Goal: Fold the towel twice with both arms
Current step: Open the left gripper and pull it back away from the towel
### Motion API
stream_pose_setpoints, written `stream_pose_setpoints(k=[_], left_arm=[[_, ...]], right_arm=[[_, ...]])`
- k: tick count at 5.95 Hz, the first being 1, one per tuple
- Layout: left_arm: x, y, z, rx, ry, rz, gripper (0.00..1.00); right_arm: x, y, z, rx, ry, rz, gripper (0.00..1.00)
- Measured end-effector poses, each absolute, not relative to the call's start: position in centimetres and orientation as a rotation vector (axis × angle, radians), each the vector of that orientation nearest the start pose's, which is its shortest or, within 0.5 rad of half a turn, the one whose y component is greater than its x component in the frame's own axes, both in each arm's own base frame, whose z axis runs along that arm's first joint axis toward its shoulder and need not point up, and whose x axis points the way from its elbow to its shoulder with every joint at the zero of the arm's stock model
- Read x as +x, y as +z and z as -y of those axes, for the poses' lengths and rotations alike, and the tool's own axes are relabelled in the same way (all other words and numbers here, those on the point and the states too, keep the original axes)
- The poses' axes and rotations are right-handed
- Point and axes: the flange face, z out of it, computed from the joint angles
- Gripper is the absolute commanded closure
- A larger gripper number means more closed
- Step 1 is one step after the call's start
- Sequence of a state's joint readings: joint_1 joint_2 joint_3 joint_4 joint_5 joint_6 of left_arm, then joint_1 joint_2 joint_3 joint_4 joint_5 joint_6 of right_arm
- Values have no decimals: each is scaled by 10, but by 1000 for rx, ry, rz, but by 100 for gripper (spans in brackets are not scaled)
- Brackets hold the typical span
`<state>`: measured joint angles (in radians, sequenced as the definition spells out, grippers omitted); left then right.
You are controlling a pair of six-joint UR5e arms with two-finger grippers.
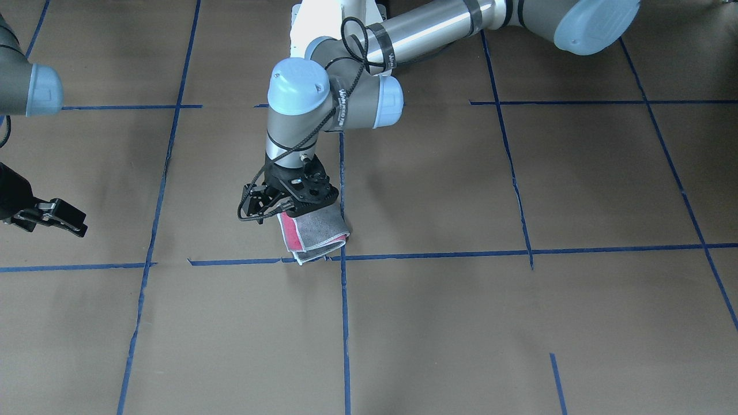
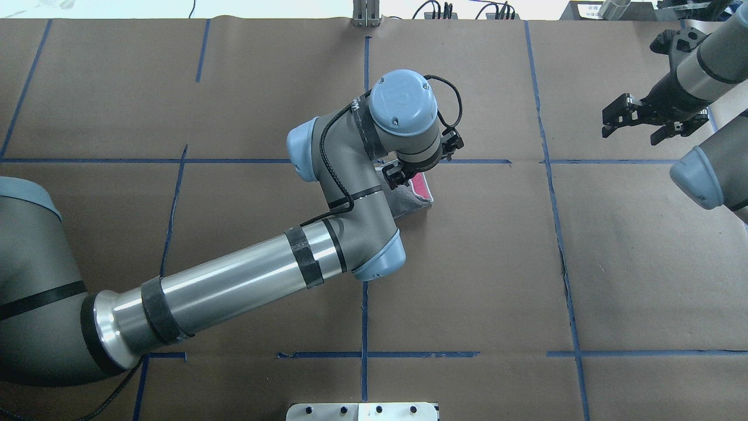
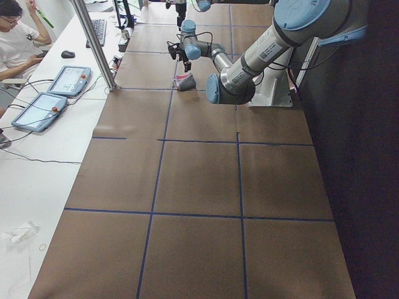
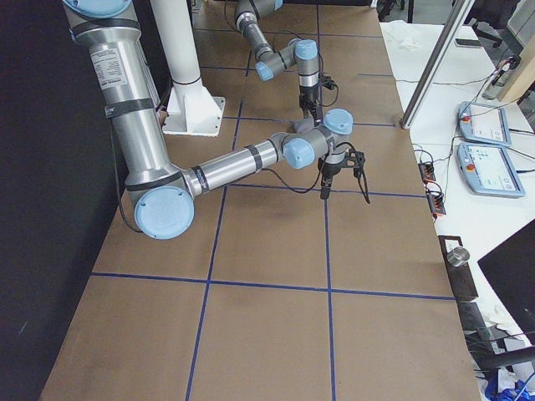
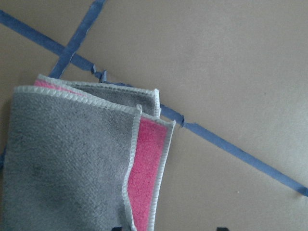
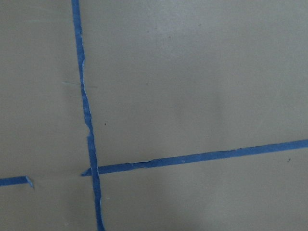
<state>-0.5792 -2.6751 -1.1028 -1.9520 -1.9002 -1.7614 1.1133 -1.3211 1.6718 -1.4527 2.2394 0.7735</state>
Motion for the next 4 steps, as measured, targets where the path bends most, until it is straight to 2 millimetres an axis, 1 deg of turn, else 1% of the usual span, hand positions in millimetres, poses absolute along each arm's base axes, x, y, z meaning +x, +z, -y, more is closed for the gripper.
stream_pose_setpoints(k=[1,2,3,4], left_arm=[[593,113,552,-133,-504,-1053,0],[539,146,545,-113,-436,-1023,0],[479,179,527,-55,-342,-977,0],[408,221,516,19,-262,-933,0]], right_arm=[[-181,477,565,12,101,787,0],[-153,496,561,37,57,772,0],[-120,520,554,60,14,754,0],[-83,543,546,78,-22,741,0]])
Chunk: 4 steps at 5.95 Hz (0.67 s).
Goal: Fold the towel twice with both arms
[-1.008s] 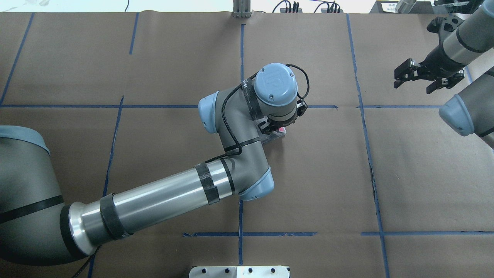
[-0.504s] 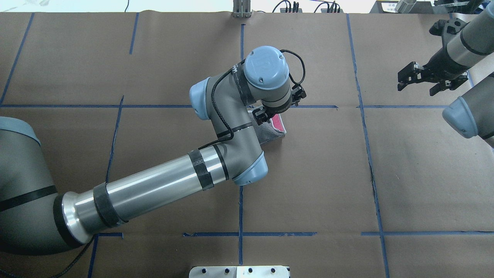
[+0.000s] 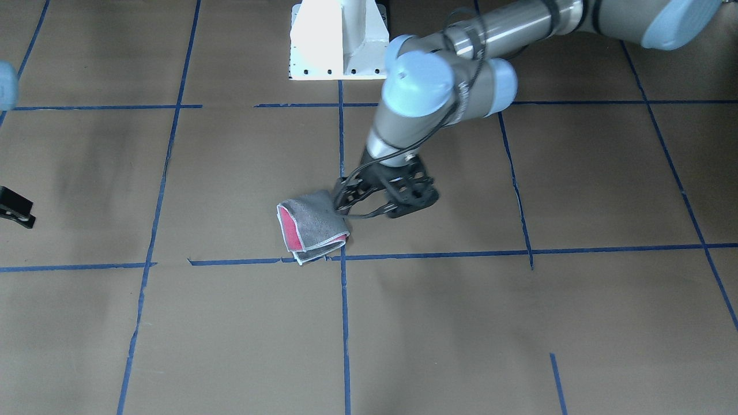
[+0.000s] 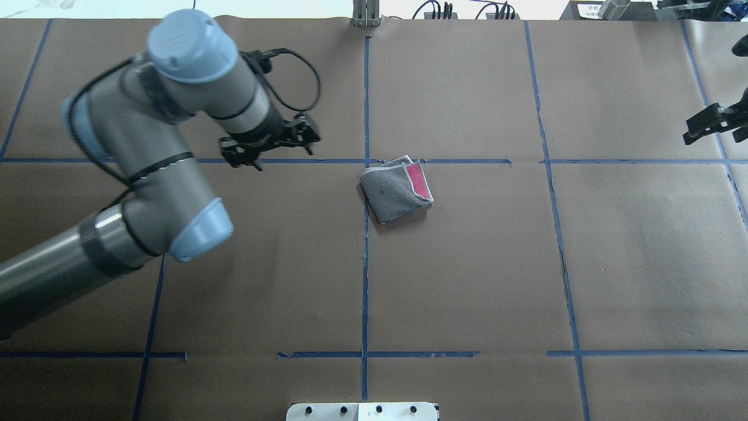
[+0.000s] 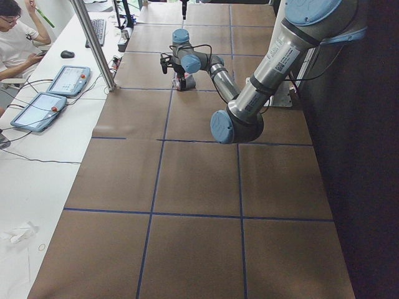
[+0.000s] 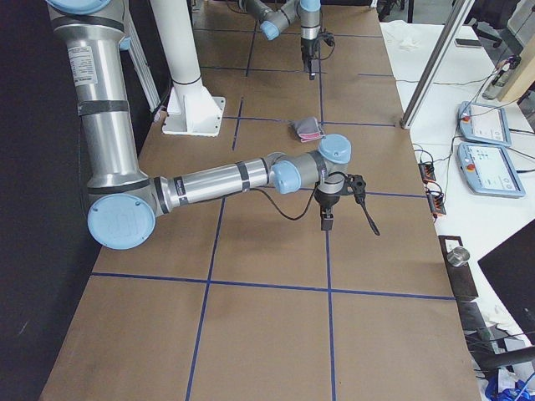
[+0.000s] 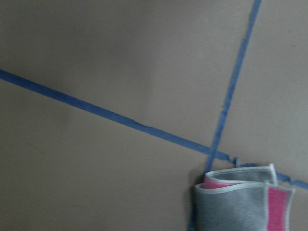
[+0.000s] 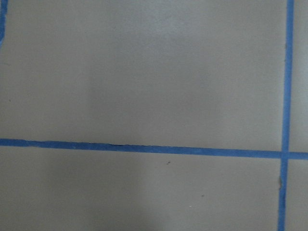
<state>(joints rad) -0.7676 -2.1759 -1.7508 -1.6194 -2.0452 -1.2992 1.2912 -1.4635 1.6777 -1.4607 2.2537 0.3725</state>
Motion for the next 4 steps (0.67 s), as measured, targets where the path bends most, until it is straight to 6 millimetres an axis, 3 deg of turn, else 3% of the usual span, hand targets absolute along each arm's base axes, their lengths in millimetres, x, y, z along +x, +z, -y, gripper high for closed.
stream_pose_setpoints(k=[2,4], left_arm=[[263,325,514,151,-143,-807,0],[110,442,539,187,39,-653,0]], right_arm=[[-33,569,529,83,-31,773,0],[11,596,512,84,-70,769,0]])
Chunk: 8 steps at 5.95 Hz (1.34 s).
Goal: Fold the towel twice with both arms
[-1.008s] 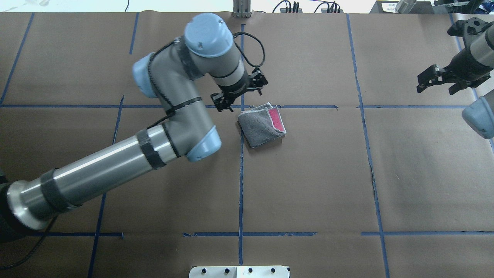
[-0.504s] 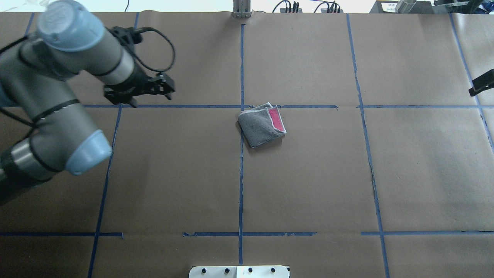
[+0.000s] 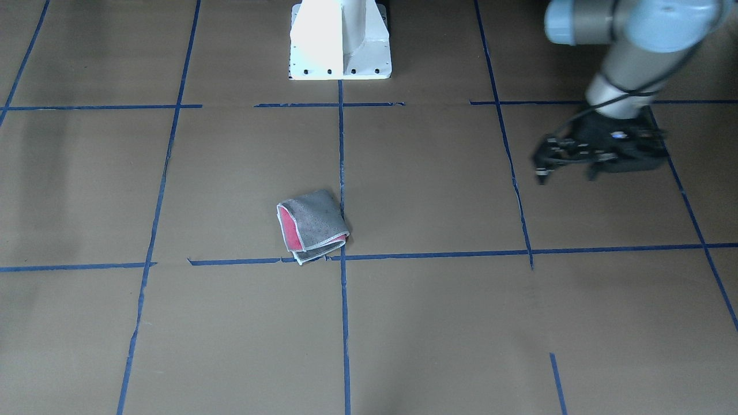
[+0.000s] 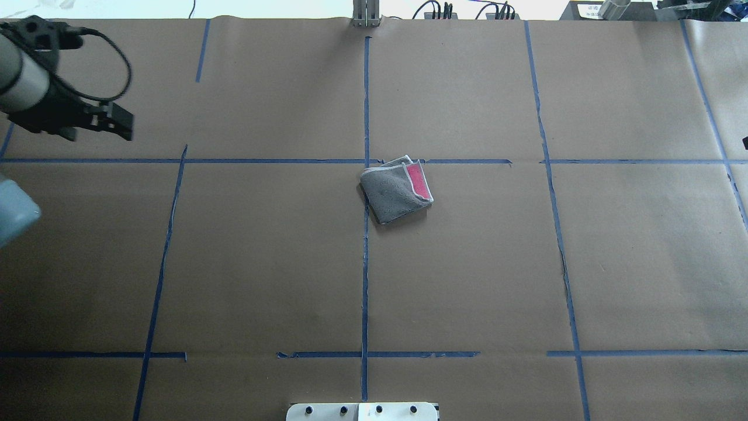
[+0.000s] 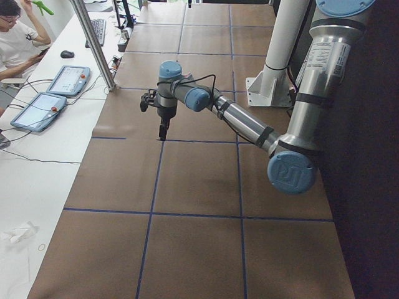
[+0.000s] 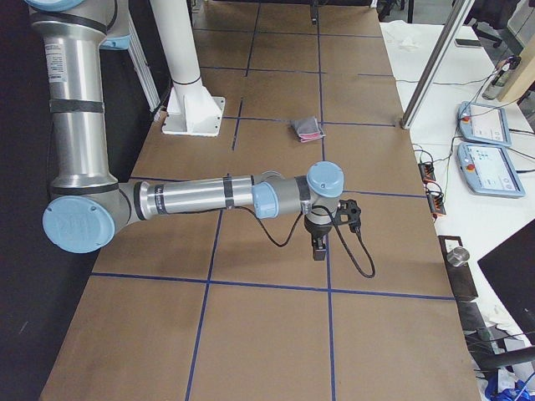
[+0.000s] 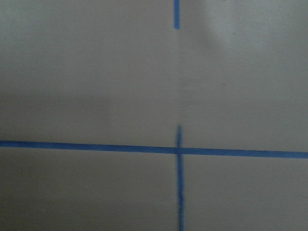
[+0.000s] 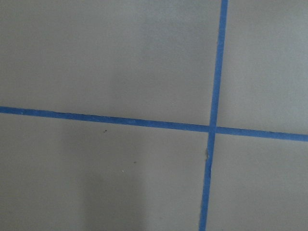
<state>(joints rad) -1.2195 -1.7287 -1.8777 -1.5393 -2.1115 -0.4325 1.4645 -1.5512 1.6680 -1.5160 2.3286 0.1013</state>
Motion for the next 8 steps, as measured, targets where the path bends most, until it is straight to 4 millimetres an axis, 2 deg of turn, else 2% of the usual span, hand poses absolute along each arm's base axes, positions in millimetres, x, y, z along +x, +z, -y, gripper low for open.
stream_pose_setpoints(k=[1,2,3,4,5,7,8], left_arm=[[37,502,550,152,112,-642,0],[-21,554,551,102,163,-652,0],[-60,591,542,40,174,-673,0],[-78,621,520,-20,147,-713,0],[-82,644,499,-62,122,-747,0],[-80,673,478,-116,91,-795,0],[-79,678,472,-119,84,-815,0]], right_arm=[[35,609,503,71,-110,760,0],[53,620,493,58,-132,758,0],[62,627,488,47,-130,756,0],[63,634,487,36,-127,761,0],[62,648,484,12,-118,780,0],[63,675,471,-38,-76,865,0],[71,680,465,-40,-48,888,0]])
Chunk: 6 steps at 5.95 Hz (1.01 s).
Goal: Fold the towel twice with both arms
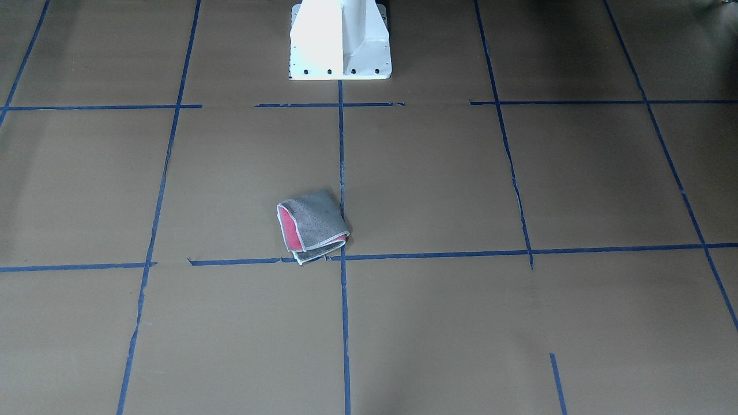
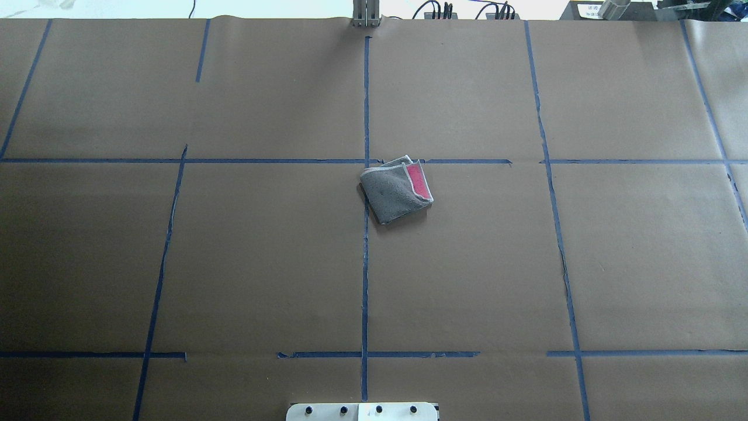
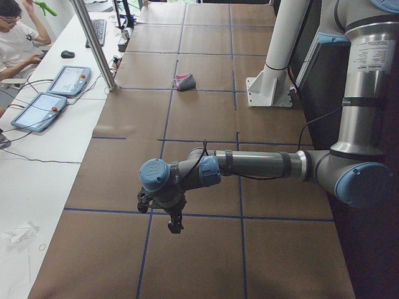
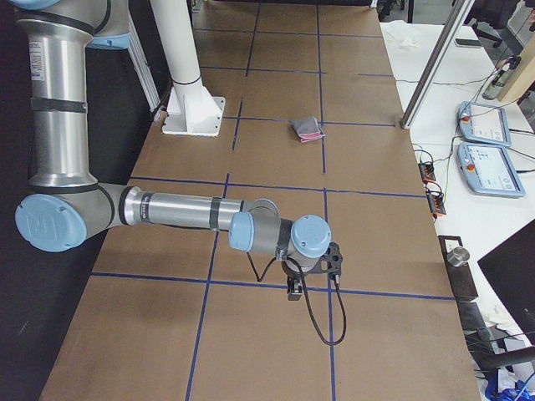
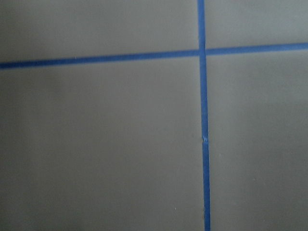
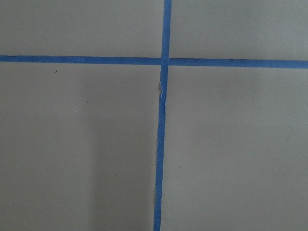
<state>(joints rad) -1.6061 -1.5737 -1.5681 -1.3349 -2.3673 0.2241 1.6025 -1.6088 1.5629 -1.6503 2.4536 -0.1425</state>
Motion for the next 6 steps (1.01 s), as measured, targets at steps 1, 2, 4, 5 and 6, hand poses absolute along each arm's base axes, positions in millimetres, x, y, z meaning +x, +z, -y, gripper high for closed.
stream_pose_setpoints(k=[1,2,4,5,6], left_arm=[[-78,680,469,-112,84,-822,0],[-78,680,468,-109,85,-823,0],[-77,683,469,-95,92,-823,0],[-77,686,468,-94,92,-823,0],[-77,689,468,-96,91,-823,0]], right_arm=[[82,683,460,-34,-22,897,0],[93,685,456,-26,4,899,0],[109,687,448,-14,40,898,0],[111,687,447,-14,43,895,0],[111,688,447,-14,42,892,0]])
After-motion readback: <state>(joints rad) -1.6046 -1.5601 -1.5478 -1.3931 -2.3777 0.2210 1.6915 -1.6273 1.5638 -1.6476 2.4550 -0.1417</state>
